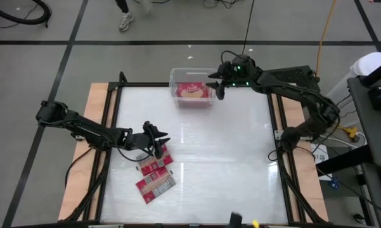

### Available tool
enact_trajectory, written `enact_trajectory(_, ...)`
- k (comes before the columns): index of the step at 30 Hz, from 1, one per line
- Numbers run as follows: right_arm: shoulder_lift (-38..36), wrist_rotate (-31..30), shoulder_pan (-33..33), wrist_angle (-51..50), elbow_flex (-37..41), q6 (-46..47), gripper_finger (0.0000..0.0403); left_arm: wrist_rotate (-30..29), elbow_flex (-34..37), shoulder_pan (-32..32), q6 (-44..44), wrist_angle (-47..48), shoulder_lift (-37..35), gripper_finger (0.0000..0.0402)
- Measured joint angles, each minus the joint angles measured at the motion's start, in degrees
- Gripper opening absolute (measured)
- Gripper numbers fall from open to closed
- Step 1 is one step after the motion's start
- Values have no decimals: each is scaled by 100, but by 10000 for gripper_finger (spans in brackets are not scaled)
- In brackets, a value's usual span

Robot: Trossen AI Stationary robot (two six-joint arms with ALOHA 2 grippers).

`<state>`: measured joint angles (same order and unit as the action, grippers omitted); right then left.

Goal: Sort popcorn bags into baskets
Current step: Put the popcorn bag into the transparent bin

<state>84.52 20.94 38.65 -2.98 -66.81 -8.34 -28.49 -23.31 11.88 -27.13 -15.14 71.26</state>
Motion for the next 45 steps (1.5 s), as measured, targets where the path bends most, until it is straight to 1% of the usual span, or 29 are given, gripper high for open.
enact_trajectory(4,-455,17,-619,-603,0,-280,200,89,-2,0,114,334,-36,129)
enact_trajectory(9,-1007,22,-1574,-1203,10,-385,197,624,-4,28,87,1124,-383,129)
enact_trajectory(12,-1297,17,-2145,-1081,363,-341,197,817,-4,220,-20,1505,-633,129)
enact_trajectory(16,-1594,13,-2788,-229,1197,-152,197,857,-4,686,108,1729,-769,129)
enact_trajectory(21,-1738,-31,-3272,1355,2433,369,197,921,-4,1316,200,1969,-767,129)
enact_trajectory(23,-1736,-236,-3395,1859,2851,602,196,920,-6,1532,194,2081,-767,129)
enact_trajectory(27,-1734,-907,-3581,2397,3510,1074,196,915,-98,1935,253,2215,-767,129)
enact_trajectory(29,-1734,-1178,-3676,2607,3773,1276,196,910,-144,2117,321,2345,-765,129)
enact_trajectory(34,-1736,-1618,-3965,3041,4226,1543,196,901,-305,2520,397,2617,-747,131)
enact_trajectory(36,-1734,-1806,-4076,3180,4368,1629,196,929,-339,2704,397,2624,-720,141)
enact_trajectory(38,-1734,-1940,-4169,3415,4493,1679,196,930,-352,2890,342,2619,-721,162)
enact_trajectory(43,-1734,-1985,-4313,3925,4720,1811,196,882,-354,3250,-134,2943,-651,237)
enact_trajectory(45,-1734,-2081,-4370,3963,4725,1819,196,896,-354,3421,-272,3018,-535,258)
